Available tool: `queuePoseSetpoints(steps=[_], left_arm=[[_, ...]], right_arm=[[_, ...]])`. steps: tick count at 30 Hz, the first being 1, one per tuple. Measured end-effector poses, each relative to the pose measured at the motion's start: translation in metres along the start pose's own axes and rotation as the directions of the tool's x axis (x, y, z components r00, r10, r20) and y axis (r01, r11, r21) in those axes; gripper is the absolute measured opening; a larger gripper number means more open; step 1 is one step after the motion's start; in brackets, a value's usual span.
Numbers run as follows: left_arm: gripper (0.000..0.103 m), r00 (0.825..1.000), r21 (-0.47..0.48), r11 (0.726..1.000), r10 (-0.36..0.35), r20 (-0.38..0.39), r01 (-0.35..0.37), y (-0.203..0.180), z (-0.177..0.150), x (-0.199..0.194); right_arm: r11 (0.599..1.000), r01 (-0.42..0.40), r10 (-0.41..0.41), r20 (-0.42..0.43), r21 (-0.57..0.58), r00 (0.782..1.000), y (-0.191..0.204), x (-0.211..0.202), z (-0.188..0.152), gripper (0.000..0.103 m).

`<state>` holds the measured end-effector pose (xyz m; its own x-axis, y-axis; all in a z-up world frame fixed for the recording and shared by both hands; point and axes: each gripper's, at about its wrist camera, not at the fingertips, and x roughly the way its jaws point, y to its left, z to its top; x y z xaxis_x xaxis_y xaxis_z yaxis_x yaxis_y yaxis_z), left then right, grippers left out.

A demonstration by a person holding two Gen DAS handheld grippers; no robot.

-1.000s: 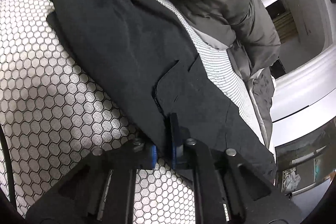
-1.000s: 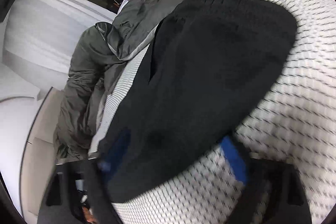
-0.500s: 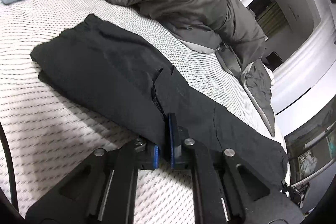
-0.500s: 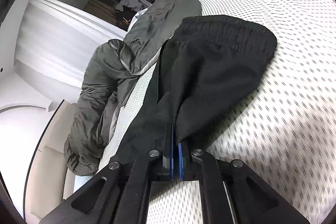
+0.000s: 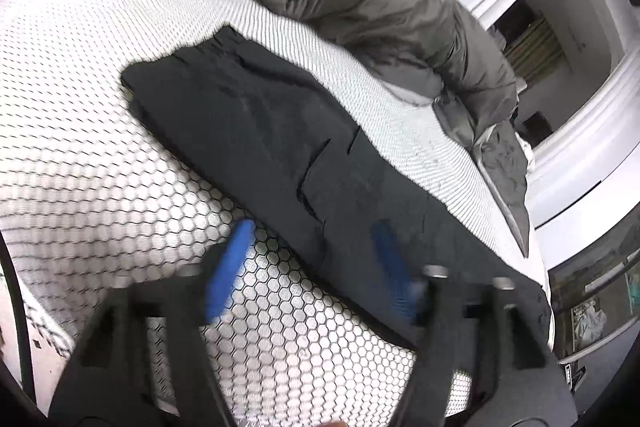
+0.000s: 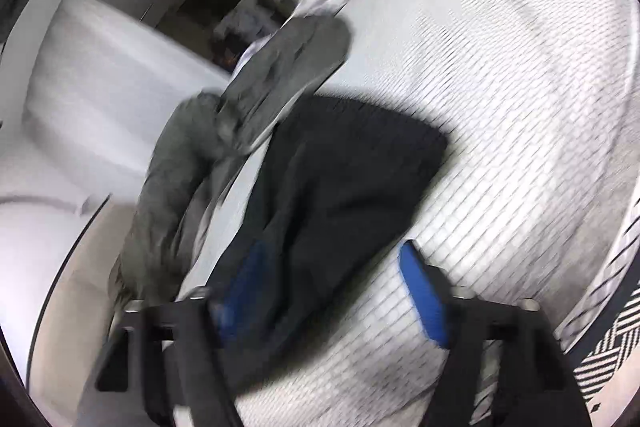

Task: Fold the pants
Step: 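Lay the pants back flat and release both grippers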

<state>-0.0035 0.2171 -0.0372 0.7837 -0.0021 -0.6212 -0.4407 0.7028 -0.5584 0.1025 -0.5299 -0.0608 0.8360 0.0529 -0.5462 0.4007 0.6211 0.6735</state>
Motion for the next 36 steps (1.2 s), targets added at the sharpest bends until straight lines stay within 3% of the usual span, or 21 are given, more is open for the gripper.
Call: queuePoseSetpoints(steps=[2,5,7,9,13,15,18,20,21,22,23,25,27,28,30,33,36], left_arm=[[0.083,0.999,0.005,1.000,-0.025,0.020,0.024,-0.004,-0.001,-0.009],[0.090,0.997,0.033,0.996,-0.081,0.005,0.081,-0.022,-0.004,-0.006],[0.094,0.995,0.066,0.993,-0.099,-0.025,0.100,-0.037,-0.009,0.006],[0.096,0.990,0.094,0.987,-0.124,-0.061,0.130,-0.050,-0.013,0.024],[0.096,0.991,0.105,0.991,-0.074,-0.108,0.086,-0.050,-0.020,0.051],[0.096,0.991,0.099,0.992,-0.060,-0.123,0.073,-0.048,-0.021,0.057],[0.096,0.994,0.130,0.991,-0.011,-0.106,0.025,-0.055,-0.023,0.060],[0.096,0.996,0.150,0.989,-0.003,-0.092,0.017,-0.060,-0.023,0.058],[0.096,0.997,0.164,0.986,0.003,-0.076,0.009,-0.064,-0.024,0.055],[0.098,0.998,0.181,0.983,0.004,-0.064,0.007,-0.067,-0.024,0.052],[0.101,0.999,0.206,0.979,0.005,-0.048,0.005,-0.072,-0.024,0.048],[0.102,1.000,0.265,0.964,0.004,-0.018,0.001,-0.090,-0.026,0.044],[0.102,1.000,0.342,0.940,-0.005,-0.015,0.010,-0.114,-0.030,0.048],[0.102,1.000,0.367,0.930,-0.009,-0.017,0.014,-0.127,-0.031,0.053],[0.102,0.999,0.407,0.912,-0.047,-0.018,0.050,-0.150,-0.036,0.063],[0.102,0.995,0.425,0.900,-0.083,-0.048,0.095,-0.172,-0.038,0.078],[0.102,0.992,0.431,0.894,-0.097,-0.078,0.122,-0.179,-0.040,0.086]], right_arm=[[0.998,0.019,-0.018,-0.014,0.054,1.000,-0.014,0.011,0.012,0.075],[0.993,-0.008,0.015,-0.057,0.116,0.998,-0.026,0.034,0.026,0.071],[0.993,0.002,0.007,-0.080,0.117,0.997,-0.021,0.043,0.030,0.028],[0.996,-0.037,0.044,-0.077,0.084,0.996,-0.011,0.038,0.031,0.007],[1.000,-0.028,0.028,0.010,-0.013,1.000,0.006,0.002,0.027,0.004],[0.999,0.048,-0.048,0.016,0.008,0.999,-0.007,-0.005,0.022,0.005],[0.984,0.180,-0.179,-0.087,-0.006,0.980,-0.025,0.018,0.011,0.007],[0.984,0.174,-0.175,-0.062,-0.029,0.983,-0.021,0.008,0.014,0.014],[0.983,0.179,-0.181,-0.025,-0.049,0.983,-0.012,0.001,0.018,0.030],[0.979,0.194,-0.192,0.030,-0.068,0.981,-0.004,-0.011,0.022,0.053],[0.976,0.200,-0.194,0.076,-0.081,0.978,0.001,-0.022,0.025,0.062],[0.970,0.197,-0.181,0.122,-0.140,0.976,0.013,-0.039,0.035,0.067],[0.959,0.167,-0.154,0.074,-0.231,0.985,0.034,-0.031,0.050,0.071],[0.948,0.149,-0.146,0.032,-0.282,0.989,0.045,-0.022,0.057,0.080],[0.918,0.128,-0.151,-0.033,-0.375,0.988,0.058,-0.003,0.068,0.086],[0.848,0.122,-0.202,-0.102,-0.516,0.974,0.086,0.039,0.077,0.087],[0.747,0.182,-0.327,-0.116,-0.640,0.938,0.099,0.087,0.088,0.087]])
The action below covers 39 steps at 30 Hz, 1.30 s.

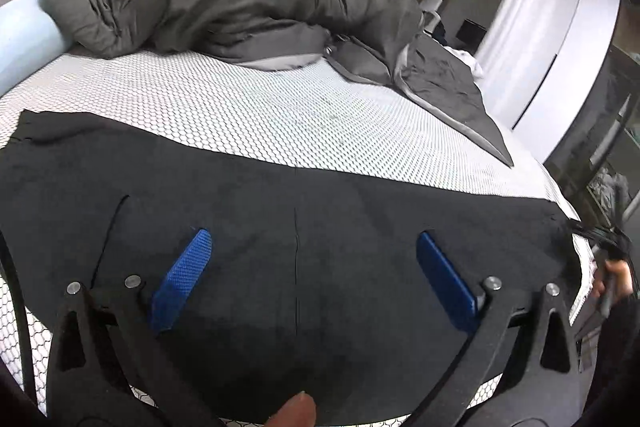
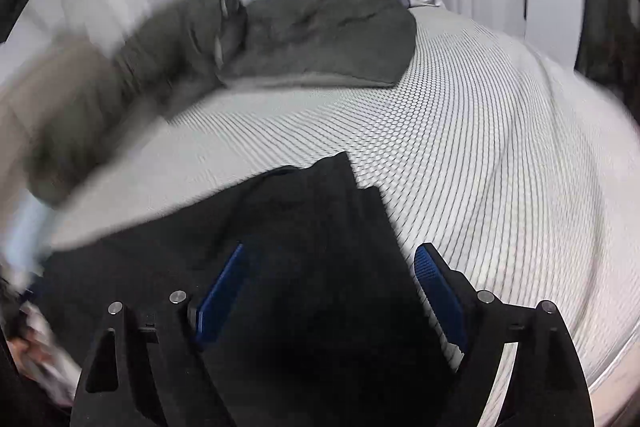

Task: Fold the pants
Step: 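Lay the pants back flat and release both grippers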

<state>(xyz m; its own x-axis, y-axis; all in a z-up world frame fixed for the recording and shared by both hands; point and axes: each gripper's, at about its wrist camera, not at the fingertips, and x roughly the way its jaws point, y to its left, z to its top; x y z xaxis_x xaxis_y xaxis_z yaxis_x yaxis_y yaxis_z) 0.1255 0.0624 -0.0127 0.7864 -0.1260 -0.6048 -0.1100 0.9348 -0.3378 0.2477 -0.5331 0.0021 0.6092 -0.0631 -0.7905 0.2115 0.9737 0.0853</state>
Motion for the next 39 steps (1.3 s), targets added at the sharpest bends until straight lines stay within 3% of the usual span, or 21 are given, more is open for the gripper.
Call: queuePoseSetpoints(steps=[1,3,5,6,7,9,12,14,16,17,20,23,24,25,28,30,33,35,39], left_arm=[[0.102,1.000,-0.004,1.000,0.000,-0.005,0.000,0.001,-0.001,0.001],[0.102,1.000,-0.016,1.000,0.009,-0.017,-0.009,0.005,0.001,0.006],[0.102,1.000,-0.027,0.999,0.023,-0.016,-0.024,0.011,0.001,0.008],[0.102,0.999,-0.030,0.999,0.032,-0.018,-0.032,0.014,0.002,0.009],[0.102,0.999,-0.033,0.999,0.035,-0.017,-0.036,0.019,0.000,0.008],[0.102,0.999,-0.044,0.998,0.044,-0.018,-0.045,0.026,0.000,0.009],[0.102,0.998,-0.061,0.997,0.051,-0.033,-0.053,0.038,-0.002,0.010],[0.102,0.997,-0.068,0.996,0.063,-0.047,-0.066,0.044,-0.003,0.012],[0.102,0.995,-0.067,0.994,0.077,-0.065,-0.081,0.046,-0.005,0.014],[0.102,0.994,-0.065,0.994,0.085,-0.066,-0.089,0.047,-0.006,0.014],[0.102,0.993,-0.049,0.994,0.096,-0.066,-0.099,0.046,-0.007,0.014],[0.102,0.993,-0.043,0.994,0.094,-0.065,-0.097,0.044,-0.007,0.014],[0.102,0.994,-0.042,0.995,0.091,-0.064,-0.094,0.043,-0.007,0.014],[0.102,0.994,-0.040,0.995,0.088,-0.060,-0.090,0.041,-0.007,0.013],[0.102,0.995,-0.022,0.996,0.080,-0.059,-0.081,0.036,-0.009,0.013],[0.102,0.996,-0.033,0.998,0.045,-0.075,-0.048,0.034,-0.012,0.013],[0.102,0.995,-0.037,0.998,0.044,-0.087,-0.048,0.033,-0.015,0.013],[0.102,0.995,-0.020,0.998,0.057,-0.082,-0.058,0.030,-0.016,0.013],[0.102,0.995,-0.006,0.998,0.065,-0.079,-0.066,0.029,-0.019,0.012]], right_arm=[[0.998,0.039,-0.040,-0.026,-0.046,0.999,0.002,0.014,0.009,0.087],[0.997,0.038,-0.043,-0.075,-0.069,0.996,0.004,0.037,0.023,0.083],[0.999,-0.035,0.031,-0.115,-0.033,0.993,-0.001,0.052,0.030,0.053],[0.997,-0.078,0.076,-0.129,-0.016,0.989,-0.002,0.055,0.033,0.030],[0.995,-0.096,0.093,-0.123,-0.016,0.988,-0.001,0.055,0.035,0.019],[0.992,-0.118,0.115,-0.067,-0.045,0.991,0.002,0.048,0.039,0.011],[0.996,-0.077,0.077,-0.013,0.037,0.997,-0.010,0.046,0.051,0.011],[0.995,0.024,-0.017,-0.069,0.099,0.997,-0.021,0.065,0.054,0.017],[0.990,0.052,-0.028,-0.179,0.130,0.983,-0.028,0.091,0.052,0.027],[0.989,0.061,-0.035,-0.187,0.135,0.982,-0.029,0.093,0.050,0.029],[0.982,0.077,-0.063,-0.086,0.174,0.994,-0.035,0.065,0.043,0.051],[0.983,0.099,-0.106,0.038,0.158,0.994,-0.030,0.010,0.025,0.074],[0.985,0.091,-0.100,0.056,0.145,0.993,-0.027,-0.007,0.016,0.087],[0.989,0.076,-0.084,0.056,0.130,0.995,-0.023,-0.023,0.005,0.090],[0.992,0.013,-0.016,0.028,0.122,0.999,-0.019,-0.049,-0.033,0.090],[0.990,0.058,-0.062,0.031,0.126,0.998,-0.020,-0.058,-0.057,0.090],[0.958,0.135,-0.154,0.058,0.253,0.986,-0.038,-0.071,-0.090,0.090],[0.922,0.087,-0.110,0.040,0.376,0.993,-0.060,-0.071,-0.108,0.090],[0.846,-0.081,0.065,0.049,0.528,0.997,-0.079,-0.057,-0.134,0.075]])
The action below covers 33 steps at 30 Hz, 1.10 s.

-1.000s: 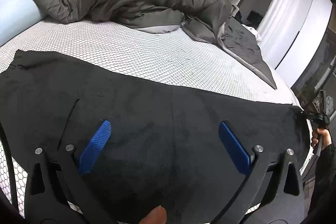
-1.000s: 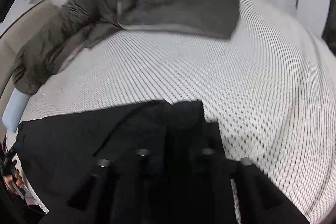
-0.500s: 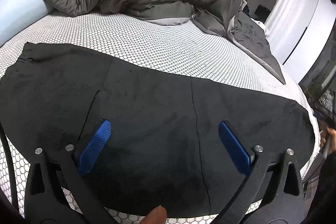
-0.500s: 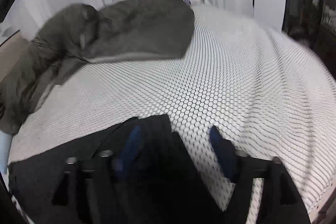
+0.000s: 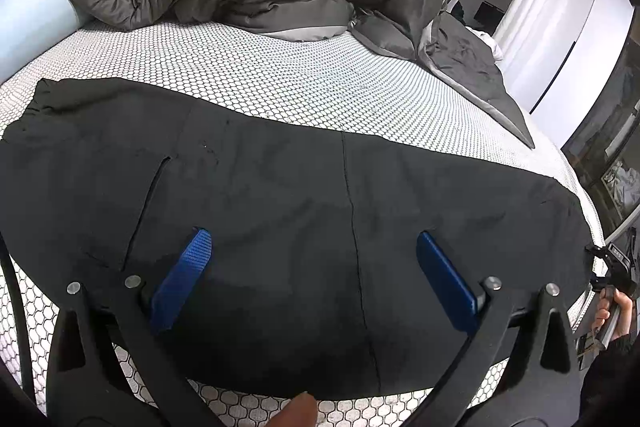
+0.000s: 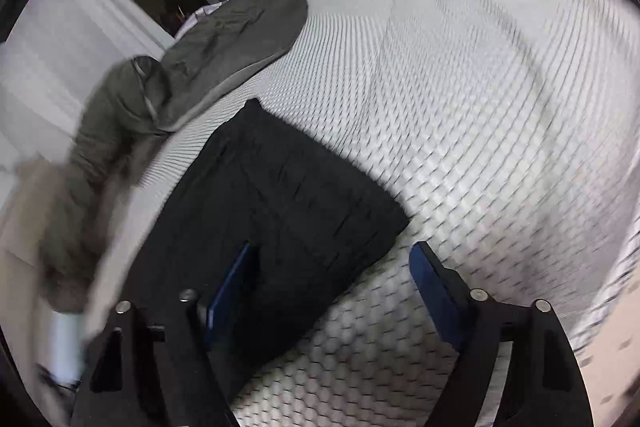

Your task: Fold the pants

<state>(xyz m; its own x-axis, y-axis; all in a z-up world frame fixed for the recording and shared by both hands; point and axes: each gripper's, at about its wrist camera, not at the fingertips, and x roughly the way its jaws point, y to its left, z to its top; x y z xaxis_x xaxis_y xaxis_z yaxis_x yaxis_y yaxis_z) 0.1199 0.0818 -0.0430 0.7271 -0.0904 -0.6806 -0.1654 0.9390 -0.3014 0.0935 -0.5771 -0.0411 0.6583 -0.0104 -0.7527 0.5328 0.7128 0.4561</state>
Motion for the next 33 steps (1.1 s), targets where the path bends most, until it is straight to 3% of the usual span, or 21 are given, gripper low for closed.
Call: queuePoseSetpoints(steps=[1,2,3,4,7,9,12,14,15,16,18,20,22,25,27,30,33], left_arm=[[0.102,1.000,0.006,1.000,0.004,-0.001,-0.004,0.000,-0.001,0.000],[0.102,1.000,0.018,1.000,0.014,0.000,-0.014,-0.001,-0.002,-0.001],[0.102,1.000,0.024,0.999,0.023,0.000,-0.023,0.000,-0.003,-0.001],[0.102,0.999,0.030,0.999,0.032,0.001,-0.032,0.001,-0.003,-0.002],[0.102,0.999,0.028,0.998,0.048,0.002,-0.048,0.005,-0.003,-0.003],[0.102,0.998,0.020,0.998,0.059,-0.004,-0.059,0.008,-0.003,-0.001],[0.102,0.997,0.007,0.997,0.073,-0.011,-0.073,0.013,-0.003,0.000],[0.102,0.997,0.003,0.997,0.076,-0.002,-0.076,0.013,-0.003,-0.001],[0.102,0.997,0.006,0.997,0.076,0.003,-0.076,0.011,-0.003,-0.002],[0.102,0.997,0.016,0.997,0.076,0.011,-0.076,0.008,-0.004,-0.003],[0.102,0.998,0.045,0.997,0.068,0.015,-0.069,-0.004,-0.007,-0.004],[0.102,1.000,0.078,0.997,0.021,0.000,-0.021,-0.023,-0.011,-0.001],[0.102,1.000,0.122,0.992,-0.019,-0.011,0.020,-0.045,-0.015,0.002],[0.102,0.995,0.187,0.978,-0.079,-0.059,0.089,-0.081,-0.024,0.016],[0.102,0.988,0.206,0.970,-0.111,-0.107,0.131,-0.102,-0.031,0.031],[0.102,0.986,0.277,0.953,-0.084,-0.144,0.122,-0.128,-0.043,0.050],[0.102,0.986,0.352,0.930,-0.049,-0.157,0.102,-0.138,-0.053,0.056]], right_arm=[[0.999,-0.025,0.024,0.004,0.039,1.000,-0.006,0.003,-0.001,0.052],[0.995,-0.072,0.071,0.015,0.075,0.997,-0.011,0.000,-0.002,0.043],[0.987,-0.127,0.123,0.039,0.100,0.992,-0.012,-0.006,-0.001,0.020],[0.982,-0.169,0.163,0.067,0.089,0.984,-0.007,-0.013,-0.002,0.010],[0.992,-0.124,0.129,0.155,-0.037,0.979,0.016,-0.043,-0.004,0.009],[0.997,-0.061,0.067,0.134,-0.046,0.989,0.016,-0.040,-0.004,0.010],[0.987,0.156,-0.154,0.032,-0.048,0.988,0.009,-0.011,-0.004,0.027],[0.981,0.182,-0.178,0.054,-0.065,0.983,0.012,-0.023,-0.008,0.030],[0.973,0.212,-0.204,0.100,-0.088,0.974,0.024,-0.032,-0.009,0.042],[0.959,0.253,-0.230,0.169,-0.130,0.958,0.035,-0.049,-0.013,0.062],[0.935,0.293,-0.231,0.281,-0.201,0.932,0.056,-0.081,-0.024,0.083],[0.929,0.263,-0.162,0.352,-0.262,0.922,0.077,-0.106,-0.033,0.091],[0.931,0.172,-0.060,0.331,-0.321,0.942,0.103,-0.111,-0.044,0.099],[0.910,-0.001,0.084,0.182,-0.414,0.980,0.139,-0.082,-0.070,0.100],[0.881,-0.071,0.110,0.056,-0.468,0.992,0.163,-0.057,-0.094,0.100],[0.814,-0.133,0.114,-0.069,-0.565,0.991,0.203,-0.021,-0.133,0.100],[0.691,-0.142,0.062,-0.137,-0.709,0.989,0.230,0.008,-0.170,0.100]])
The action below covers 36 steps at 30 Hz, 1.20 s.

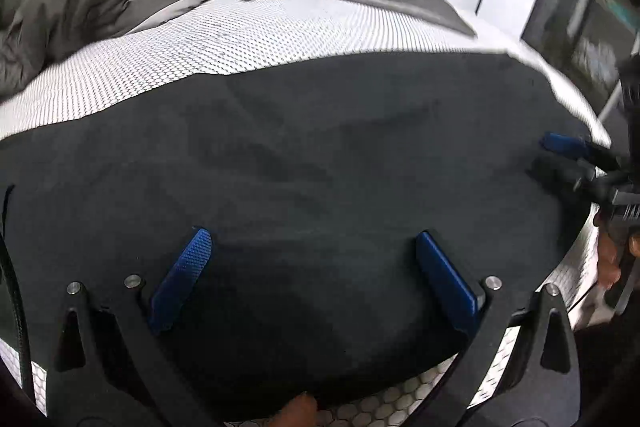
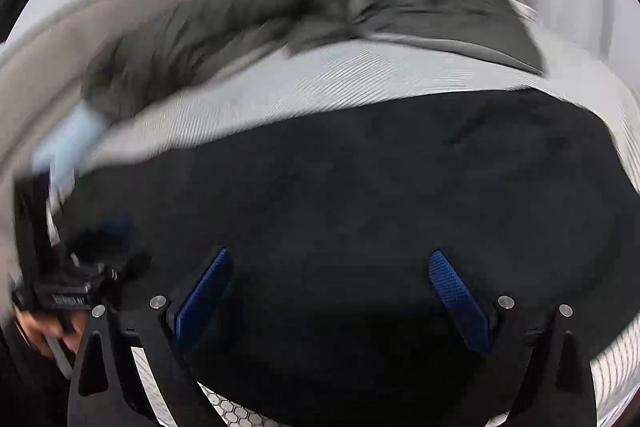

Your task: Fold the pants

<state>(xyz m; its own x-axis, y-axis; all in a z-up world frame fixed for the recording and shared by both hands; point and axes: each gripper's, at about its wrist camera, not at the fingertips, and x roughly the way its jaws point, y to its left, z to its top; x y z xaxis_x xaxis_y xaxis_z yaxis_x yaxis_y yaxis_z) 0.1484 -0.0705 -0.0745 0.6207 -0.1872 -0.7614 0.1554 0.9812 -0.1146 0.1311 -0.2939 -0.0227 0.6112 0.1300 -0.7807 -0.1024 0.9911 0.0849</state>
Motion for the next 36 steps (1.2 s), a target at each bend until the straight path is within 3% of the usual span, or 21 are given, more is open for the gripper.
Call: queuePoseSetpoints(steps=[2,4,6,7,9,10,11,12,13,14,16,18,20,22,25,30,33,35,36], left_arm=[[0.102,1.000,-0.006,1.000,-0.010,-0.016,0.010,0.006,-0.002,-0.001],[0.102,1.000,-0.010,1.000,0.002,-0.023,-0.003,0.011,-0.004,-0.003],[0.102,1.000,-0.007,1.000,0.014,-0.028,-0.015,0.020,-0.009,-0.005],[0.102,1.000,-0.004,1.000,0.010,-0.028,-0.011,0.024,-0.013,-0.008],[0.102,1.000,-0.007,1.000,0.015,-0.025,-0.015,0.034,-0.016,-0.013],[0.102,0.999,-0.016,0.999,0.027,-0.027,-0.028,0.042,-0.016,-0.013],[0.102,0.999,-0.028,0.999,0.032,-0.032,-0.033,0.047,-0.016,-0.013],[0.102,0.999,-0.043,0.998,0.033,-0.037,-0.034,0.053,-0.017,-0.014],[0.102,0.999,-0.051,0.998,0.035,-0.036,-0.037,0.057,-0.017,-0.016],[0.102,0.999,-0.061,0.997,0.039,-0.032,-0.041,0.060,-0.017,-0.018],[0.102,1.000,-0.087,0.996,0.022,-0.002,-0.022,0.063,-0.014,-0.030],[0.102,0.999,-0.101,0.995,-0.005,0.037,0.009,0.063,-0.011,-0.039],[0.102,0.998,-0.130,0.991,-0.035,0.057,0.042,0.062,0.001,-0.040],[0.102,0.998,-0.143,0.988,-0.046,0.045,0.052,0.059,0.013,-0.033],[0.102,0.999,-0.115,0.993,-0.030,0.012,0.031,0.048,0.029,-0.016],[0.102,0.996,-0.084,0.996,-0.030,-0.084,0.023,0.047,0.036,0.013],[0.102,0.995,-0.050,0.999,-0.020,-0.099,0.015,0.052,0.032,0.015],[0.102,0.995,-0.030,1.000,0.000,-0.100,-0.003,0.056,0.028,0.012],[0.102,0.994,-0.029,0.999,0.021,-0.106,-0.025,0.061,0.026,0.011]], right_arm=[[0.992,0.020,-0.030,-0.078,-0.127,0.996,0.006,0.019,-0.010,0.100],[0.977,0.085,-0.100,-0.068,-0.198,0.993,0.007,0.013,-0.025,0.100],[0.977,0.139,-0.150,-0.062,-0.160,0.987,-0.016,-0.003,-0.031,0.100],[0.971,0.210,-0.218,-0.054,-0.114,0.975,-0.038,-0.015,-0.033,0.100],[0.923,0.383,-0.385,-0.055,-0.036,0.921,-0.075,-0.027,-0.036,0.100],[0.874,0.486,-0.484,-0.067,0.018,0.872,-0.098,-0.032,-0.040,0.100],[0.849,0.523,-0.517,-0.081,0.078,0.852,-0.117,-0.036,-0.042,0.100],[0.846,0.513,-0.505,-0.089,0.146,0.858,-0.133,-0.042,-0.045,0.100],[0.861,0.461,-0.453,-0.089,0.214,0.887,-0.143,-0.046,-0.047,0.100],[0.866,0.441,-0.434,-0.084,0.237,0.897,-0.144,-0.051,-0.049,0.100],[0.863,0.459,-0.459,-0.048,0.211,0.887,-0.131,-0.064,-0.047,0.100],[0.883,0.428,-0.439,0.022,0.192,0.898,-0.115,-0.079,-0.048,0.100],[0.933,0.308,-0.329,0.096,0.184,0.940,-0.092,-0.095,-0.046,0.100],[0.973,0.172,-0.190,0.110,0.151,0.976,-0.073,-0.094,-0.040,0.100],[0.994,0.097,-0.100,0.057,0.052,0.993,-0.029,-0.067,-0.029,0.100],[0.985,0.050,-0.062,-0.067,-0.164,0.996,0.030,-0.006,-0.034,0.100],[0.976,0.088,-0.107,-0.089,-0.201,0.990,0.019,0.009,-0.037,0.100],[0.974,0.196,-0.205,-0.070,-0.117,0.976,-0.019,-0.002,-0.032,0.100],[0.944,0.319,-0.324,-0.059,-0.078,0.944,-0.039,-0.008,-0.034,0.100]])
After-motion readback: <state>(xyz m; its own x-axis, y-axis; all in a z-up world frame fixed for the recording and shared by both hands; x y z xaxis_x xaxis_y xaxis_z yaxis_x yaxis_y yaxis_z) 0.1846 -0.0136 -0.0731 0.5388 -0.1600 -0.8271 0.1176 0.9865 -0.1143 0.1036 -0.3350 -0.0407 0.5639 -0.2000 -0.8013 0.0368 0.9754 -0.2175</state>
